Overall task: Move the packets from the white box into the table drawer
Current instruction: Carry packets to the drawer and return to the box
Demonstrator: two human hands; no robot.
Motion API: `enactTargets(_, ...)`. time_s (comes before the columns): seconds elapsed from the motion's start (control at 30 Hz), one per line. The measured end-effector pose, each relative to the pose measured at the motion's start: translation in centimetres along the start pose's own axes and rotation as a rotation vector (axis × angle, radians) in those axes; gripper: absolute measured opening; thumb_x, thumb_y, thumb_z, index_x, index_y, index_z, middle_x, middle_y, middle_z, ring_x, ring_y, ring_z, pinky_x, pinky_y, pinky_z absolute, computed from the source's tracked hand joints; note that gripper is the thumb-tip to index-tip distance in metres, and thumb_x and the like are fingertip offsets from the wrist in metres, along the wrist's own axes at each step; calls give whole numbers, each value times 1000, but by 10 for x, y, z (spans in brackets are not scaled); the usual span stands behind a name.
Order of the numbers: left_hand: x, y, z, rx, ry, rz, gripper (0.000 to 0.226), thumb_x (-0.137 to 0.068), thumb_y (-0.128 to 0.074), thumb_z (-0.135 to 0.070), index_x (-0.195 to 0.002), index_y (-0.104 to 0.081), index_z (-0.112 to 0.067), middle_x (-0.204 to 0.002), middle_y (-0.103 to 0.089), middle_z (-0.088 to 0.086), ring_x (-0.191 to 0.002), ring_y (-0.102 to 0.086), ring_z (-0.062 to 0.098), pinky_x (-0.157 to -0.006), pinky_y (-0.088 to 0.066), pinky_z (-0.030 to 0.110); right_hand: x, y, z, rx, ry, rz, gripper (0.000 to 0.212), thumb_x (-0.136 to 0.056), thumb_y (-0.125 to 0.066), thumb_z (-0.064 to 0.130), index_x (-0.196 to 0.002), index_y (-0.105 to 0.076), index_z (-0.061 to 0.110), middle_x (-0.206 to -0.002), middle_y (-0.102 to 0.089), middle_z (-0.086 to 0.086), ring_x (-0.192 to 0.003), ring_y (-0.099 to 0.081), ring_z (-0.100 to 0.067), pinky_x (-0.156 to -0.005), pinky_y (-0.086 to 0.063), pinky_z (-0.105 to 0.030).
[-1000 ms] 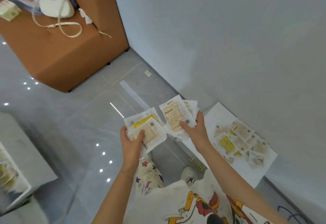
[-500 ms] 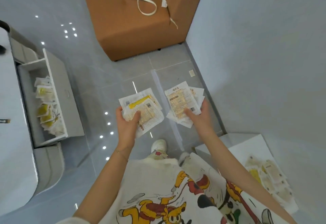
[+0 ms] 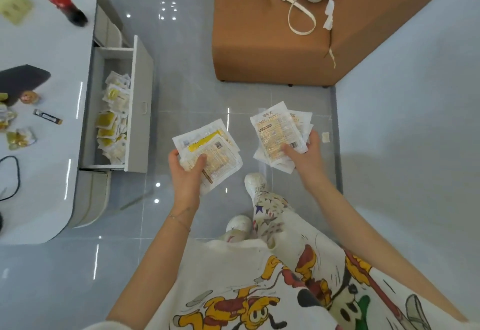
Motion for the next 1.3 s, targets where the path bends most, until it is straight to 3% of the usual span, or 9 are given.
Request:
enactTargets(0.23,-39,-5,-30,127,25,-208,46,-91,-63,-9,-129,-40,-19,-115,-62,-5,-103,-65,14,-77,-56,27,-74,-40,48,97,-3,189,50,-86,-65,2,-124,-40,21,-115,-60,5,-100,-62,-6,-80,-55,-26)
enactTargets(0.37,-51,2,-49,182,29,-353,42,-91,-64,-11,-123,-41,-24,-113,-62,-6,-103,-65,15,-84,-55,34,-104,-73,76,171,5,316,48,-86,-66,4,-122,-41,23,-116,-60,5,-104,-62,-10,-83,-54,-30)
enactTargets(0.6,-75,43,-61,301,74,-553,48,-92,-62,-12,-132,-37,-21,-114,-62,-2,-93,-67,11,-72,-58,30,-144,-161,107,312,8,519,57,-85,-67,4,-132,-40,19,-119,-60,6,-106,-62,-8,-86,-53,-29)
enactTargets(0.7,-94,63,-66,349,80,-607,51,-92,-63,-12,-135,-36,-19,-112,-62,-5,-91,-68,8,-68,-58,25,-159,-209,121,369,26,596,57,-85,-66,1,-133,-40,16,-111,-60,11,-102,-62,-4,-77,-54,-21)
enactTargets(0.8,-119,84,-73,403,88,-643,46,-92,-62,-13,-131,-38,-21,-114,-63,-2,-94,-69,14,-75,-59,33,-173,-259,135,412,30,672,51,-86,-64,-2,-129,-41,14,-106,-59,12,-93,-61,2,-65,-51,-11)
enactTargets(0.97,-167,124,-94,463,87,-722,39,-92,-63,-11,-120,-41,-28,-109,-63,-6,-95,-67,13,-81,-55,37,-198,-345,162,454,41,719,52,-87,-63,-3,-131,-41,12,-116,-59,0,-96,-61,-5,-66,-53,-13)
enactTargets(1.1,-195,151,-108,528,128,-780,42,-92,-63,-13,-124,-40,-26,-118,-63,1,-101,-67,23,-83,-55,41,-216,-400,182,417,17,701,51,-86,-65,1,-128,-41,20,-125,-59,-2,-110,-61,-17,-90,-54,-38)
enactTargets(1.2,-214,168,-118,571,152,-810,41,-92,-62,-14,-125,-40,-23,-124,-61,6,-102,-66,25,-78,-56,38,-227,-438,203,406,71,674,51,-86,-64,0,-126,-41,21,-125,-57,-1,-110,-59,-15,-92,-51,-33)
enactTargets(1.3,-229,181,-128,647,134,-856,47,-92,-62,-12,-133,-38,-15,-124,-61,7,-102,-66,23,-69,-57,28,-237,-471,218,375,59,694,47,-86,-61,-2,-122,-42,21,-121,-59,0,-106,-62,-13,-80,-53,-25)
Point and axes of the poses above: each hand's wrist, its own x-axis away from the middle knuckle, its own y-axis out of the back of the hand, z = x × y, the point moved 3 cm from there along -x, towards the middle knuckle
